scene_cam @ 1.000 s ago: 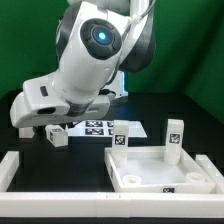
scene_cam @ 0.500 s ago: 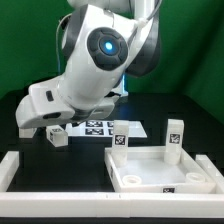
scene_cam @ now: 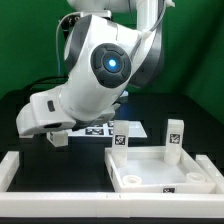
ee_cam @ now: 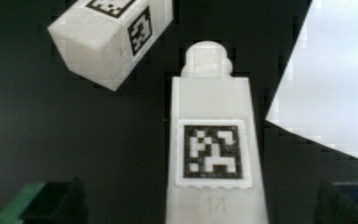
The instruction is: Assemble square table
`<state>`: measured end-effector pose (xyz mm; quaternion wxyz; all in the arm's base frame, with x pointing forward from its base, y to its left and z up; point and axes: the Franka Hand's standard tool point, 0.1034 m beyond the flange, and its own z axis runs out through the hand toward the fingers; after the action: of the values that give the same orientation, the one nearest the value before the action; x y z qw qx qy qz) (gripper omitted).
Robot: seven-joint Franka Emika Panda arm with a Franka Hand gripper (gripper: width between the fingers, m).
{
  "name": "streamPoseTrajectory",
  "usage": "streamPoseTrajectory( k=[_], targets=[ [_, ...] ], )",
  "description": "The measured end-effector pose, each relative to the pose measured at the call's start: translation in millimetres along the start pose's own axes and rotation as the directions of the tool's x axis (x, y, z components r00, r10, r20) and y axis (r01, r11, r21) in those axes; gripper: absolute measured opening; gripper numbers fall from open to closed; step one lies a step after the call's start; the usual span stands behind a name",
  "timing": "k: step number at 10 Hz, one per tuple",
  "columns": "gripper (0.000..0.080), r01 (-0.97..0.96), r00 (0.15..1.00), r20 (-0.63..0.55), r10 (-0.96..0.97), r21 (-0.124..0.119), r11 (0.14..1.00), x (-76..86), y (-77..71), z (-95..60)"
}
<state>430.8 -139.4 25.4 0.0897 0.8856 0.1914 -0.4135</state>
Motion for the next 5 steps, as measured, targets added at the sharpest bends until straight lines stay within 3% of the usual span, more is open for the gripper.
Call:
streamPoseTrajectory(
  k=[3,5],
  targets=[
    [0.0649,-0.013,0.999,0.038,0.013,-0.002,1.000,8.0,-5.5,18.4],
    [0.0649,-0.013,0.999,0.038,0.013,-0.002,1.000,8.1,-5.0,18.0]
  ],
)
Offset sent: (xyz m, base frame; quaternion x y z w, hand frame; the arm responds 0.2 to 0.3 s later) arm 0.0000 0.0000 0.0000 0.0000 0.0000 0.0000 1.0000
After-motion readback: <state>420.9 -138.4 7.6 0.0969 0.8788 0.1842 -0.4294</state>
